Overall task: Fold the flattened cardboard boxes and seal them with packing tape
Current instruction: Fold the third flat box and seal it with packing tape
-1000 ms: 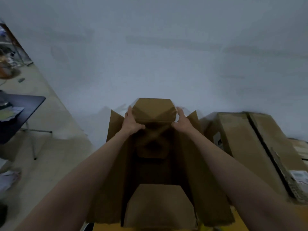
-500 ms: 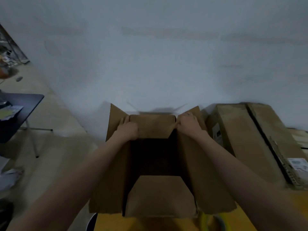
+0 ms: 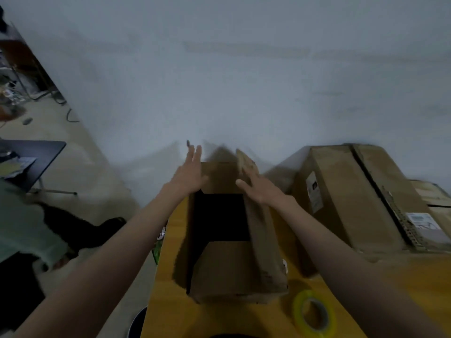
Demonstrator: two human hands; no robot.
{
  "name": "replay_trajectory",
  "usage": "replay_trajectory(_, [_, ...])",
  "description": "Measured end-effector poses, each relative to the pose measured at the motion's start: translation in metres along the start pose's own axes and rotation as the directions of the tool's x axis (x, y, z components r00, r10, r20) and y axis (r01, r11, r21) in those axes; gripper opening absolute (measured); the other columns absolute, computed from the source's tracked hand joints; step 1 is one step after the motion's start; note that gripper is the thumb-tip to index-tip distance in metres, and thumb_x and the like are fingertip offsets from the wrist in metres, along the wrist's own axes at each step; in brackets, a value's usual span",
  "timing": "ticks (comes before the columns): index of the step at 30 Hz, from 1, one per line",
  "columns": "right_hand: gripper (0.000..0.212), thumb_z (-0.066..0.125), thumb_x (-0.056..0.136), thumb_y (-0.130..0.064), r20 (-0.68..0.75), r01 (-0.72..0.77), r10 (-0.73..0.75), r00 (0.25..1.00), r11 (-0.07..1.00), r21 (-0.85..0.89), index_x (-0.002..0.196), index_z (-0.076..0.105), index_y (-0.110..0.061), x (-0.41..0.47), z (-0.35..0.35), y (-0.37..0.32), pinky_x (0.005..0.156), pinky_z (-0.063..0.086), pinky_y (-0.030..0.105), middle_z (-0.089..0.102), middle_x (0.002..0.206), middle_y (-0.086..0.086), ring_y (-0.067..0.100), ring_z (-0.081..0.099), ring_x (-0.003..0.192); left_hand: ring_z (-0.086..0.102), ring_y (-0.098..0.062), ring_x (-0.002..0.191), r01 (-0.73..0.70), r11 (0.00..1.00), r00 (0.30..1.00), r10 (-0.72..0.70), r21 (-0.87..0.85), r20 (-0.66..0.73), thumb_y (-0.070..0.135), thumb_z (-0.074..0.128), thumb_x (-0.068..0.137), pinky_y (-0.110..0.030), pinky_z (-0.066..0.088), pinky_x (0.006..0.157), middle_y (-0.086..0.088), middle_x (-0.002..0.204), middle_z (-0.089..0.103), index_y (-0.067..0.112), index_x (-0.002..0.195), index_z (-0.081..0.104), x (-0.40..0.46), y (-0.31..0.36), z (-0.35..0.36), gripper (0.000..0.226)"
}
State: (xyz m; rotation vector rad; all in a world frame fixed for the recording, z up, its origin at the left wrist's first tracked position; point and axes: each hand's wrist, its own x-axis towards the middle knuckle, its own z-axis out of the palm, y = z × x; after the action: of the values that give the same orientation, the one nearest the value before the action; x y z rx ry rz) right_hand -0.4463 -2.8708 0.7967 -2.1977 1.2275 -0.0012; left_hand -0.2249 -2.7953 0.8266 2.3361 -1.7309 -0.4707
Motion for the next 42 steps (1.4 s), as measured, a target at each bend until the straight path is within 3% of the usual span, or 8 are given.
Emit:
replay_trajectory(2, [0.077, 0.021, 0.097, -0.071, 0.112, -0.056, 0.071, 0.991, 0.99, -0.133, 0.156, 0.029, -0.023, 0.001, 0.021, 0.01, 0.12, 0.022, 0.055, 0.015, 0.166, 0.006, 0.032, 0.015, 0.152, 0.022, -0.03, 0.15, -0.133, 0.987, 0.99, 0.136, -0.093, 0.027, 0.033, 0.054, 0.1, -0.05, 0.034, 0.112, -0.002, 0.164, -0.023, 0.019, 0.157, -0.016, -0.009, 0.005, 0.011, 0.091])
replay_trajectory(6, [0.067, 0.051, 0.097, -0.053, 0.09, -0.077, 0.095, 0.991, 0.981, -0.178, 0.155, 0.021, -0.039, -0.012, 0.05, 0.037, 0.117, 0.017, 0.066, -0.009, 0.167, -0.002, 0.032, -0.011, 0.152, 0.02, -0.034, 0.15, -0.064, 0.998, 0.956, 0.055, 0.022, 0.287, 0.057, 0.045, 0.099, -0.046, 0.029, 0.117, -0.006, 0.165, -0.02, 0.023, 0.16, -0.005, -0.029, -0.006, 0.052, 0.086])
replay_trajectory(15, [0.066, 0.048, 0.1, -0.047, -0.085, -0.172, 0.196, 0.977, 0.957, 0.234, 0.155, 0.012, -0.046, -0.096, 0.097, 0.051, 0.111, 0.04, 0.052, 0.018, 0.161, 0.004, 0.032, 0.037, 0.14, 0.035, -0.03, 0.144, 0.029, 1.0, 0.94, -0.027, -0.001, 0.34, 0.068, 0.074, 0.073, -0.039, 0.04, 0.109, -0.006, 0.16, -0.033, 0.031, 0.159, 0.009, -0.099, -0.026, 0.099, 0.114])
replay_trajectory(22, [0.069, 0.05, 0.1, -0.038, -0.138, -0.216, 0.269, 0.953, 0.926, 0.31, 0.155, 0.009, -0.046, -0.125, 0.11, 0.061, 0.112, 0.039, 0.049, 0.012, 0.162, -0.004, 0.029, 0.033, 0.142, 0.039, -0.034, 0.14, -0.041, 0.999, 0.945, 0.035, 0.009, 0.324, 0.063, 0.076, 0.073, -0.041, 0.046, 0.104, -0.003, 0.157, -0.039, 0.031, 0.159, 0.008, -0.098, -0.007, 0.114, 0.114])
replay_trajectory(30, [0.065, 0.043, 0.102, -0.039, -0.08, -0.288, 0.302, 0.95, 0.945, 0.153, 0.156, 0.007, -0.041, -0.106, 0.079, 0.053, 0.11, 0.039, 0.055, 0.009, 0.164, 0.002, 0.034, 0.034, 0.142, 0.038, -0.034, 0.142, -0.073, 0.997, 0.933, 0.078, -0.028, 0.351, 0.064, 0.074, 0.075, -0.042, 0.047, 0.103, -0.001, 0.158, -0.037, 0.029, 0.159, 0.012, -0.073, -0.001, 0.098, 0.11])
replay_trajectory(33, [0.06, 0.05, 0.1, -0.035, -0.153, -0.275, 0.283, 0.947, 0.959, 0.072, 0.155, 0.023, -0.032, -0.111, 0.077, 0.042, 0.11, 0.041, 0.05, 0.009, 0.163, 0.006, 0.034, 0.037, 0.14, 0.01, -0.043, 0.15, -0.09, 0.993, 0.937, 0.06, 0.072, 0.344, 0.069, 0.065, 0.08, -0.054, 0.025, 0.119, -0.007, 0.163, -0.026, 0.032, 0.158, 0.012, -0.077, 0.002, 0.094, 0.102])
replay_trajectory(36, [0.055, 0.056, 0.097, -0.033, -0.231, -0.227, 0.222, 0.947, 0.974, 0.005, 0.148, 0.036, -0.029, -0.124, 0.077, 0.035, 0.109, 0.042, 0.048, 0.013, 0.161, 0.004, 0.034, 0.034, 0.139, -0.008, -0.042, 0.151, -0.167, 0.964, 0.959, 0.111, 0.206, 0.26, 0.065, 0.055, 0.089, -0.059, 0.005, 0.122, -0.009, 0.167, -0.008, 0.031, 0.158, 0.014, -0.088, 0.007, 0.087, 0.087])
replay_trajectory(42, [0.058, 0.054, 0.095, -0.024, -0.263, -0.112, 0.086, 0.961, 0.99, -0.087, 0.148, 0.032, -0.034, -0.156, 0.064, 0.041, 0.095, 0.049, 0.046, 0.019, 0.158, 0.001, 0.032, 0.033, 0.137, 0.003, -0.031, 0.153, -0.304, 0.908, 0.952, 0.304, 0.289, 0.045, 0.049, 0.046, 0.098, -0.05, 0.004, 0.124, -0.007, 0.165, 0.014, 0.025, 0.156, 0.021, -0.123, 0.034, 0.085, 0.068])
